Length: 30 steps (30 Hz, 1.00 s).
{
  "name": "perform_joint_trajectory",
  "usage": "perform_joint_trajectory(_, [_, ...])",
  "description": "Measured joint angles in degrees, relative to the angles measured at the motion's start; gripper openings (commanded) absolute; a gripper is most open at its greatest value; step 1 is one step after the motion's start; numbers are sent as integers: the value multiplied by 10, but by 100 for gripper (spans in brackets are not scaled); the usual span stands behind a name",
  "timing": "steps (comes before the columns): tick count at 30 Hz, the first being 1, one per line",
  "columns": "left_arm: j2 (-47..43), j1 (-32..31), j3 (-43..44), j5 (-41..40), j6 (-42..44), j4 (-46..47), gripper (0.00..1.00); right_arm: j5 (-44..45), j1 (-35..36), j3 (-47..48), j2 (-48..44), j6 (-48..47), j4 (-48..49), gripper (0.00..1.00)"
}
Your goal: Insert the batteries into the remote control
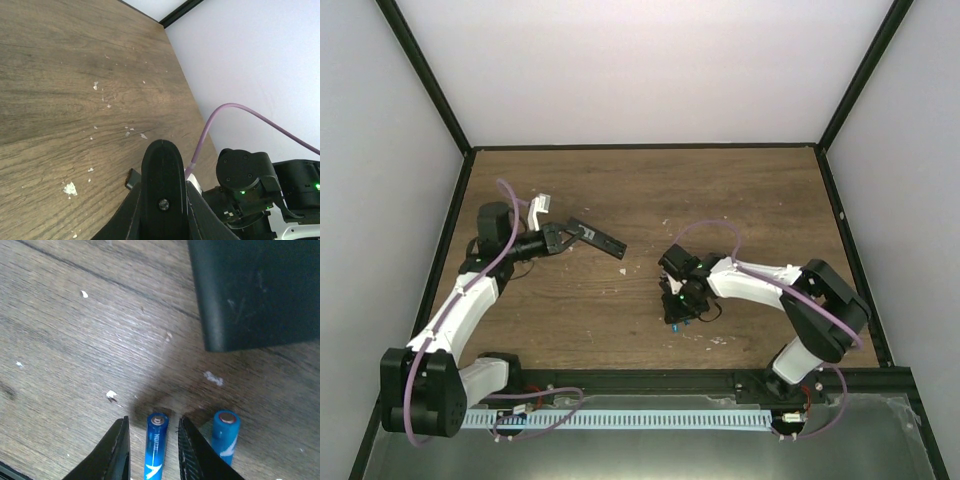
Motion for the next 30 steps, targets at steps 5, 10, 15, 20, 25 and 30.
perform_joint_trajectory(5, [-8, 0, 0, 0, 1, 0, 0, 0, 1, 12, 13, -5, 2, 17])
perform_joint_trajectory(10, [-8, 0, -7, 2, -2, 2, 0, 1, 1, 21, 21, -13, 1, 12])
perform_joint_trajectory(15, [-5, 0, -9, 11, -2, 4, 0, 5, 1, 21, 21, -17, 0, 10])
perform_joint_trajectory(20, [4, 0, -9, 16, -2, 7, 0, 5, 1, 21, 21, -21, -2, 8])
perform_joint_trajectory(25, [7, 0, -9, 19, -3, 15, 0, 6, 1, 21, 21, -23, -3, 6])
perform_joint_trajectory(30, [9, 0, -9, 24, -4, 23, 0, 7, 1, 21, 21, -26, -4, 4])
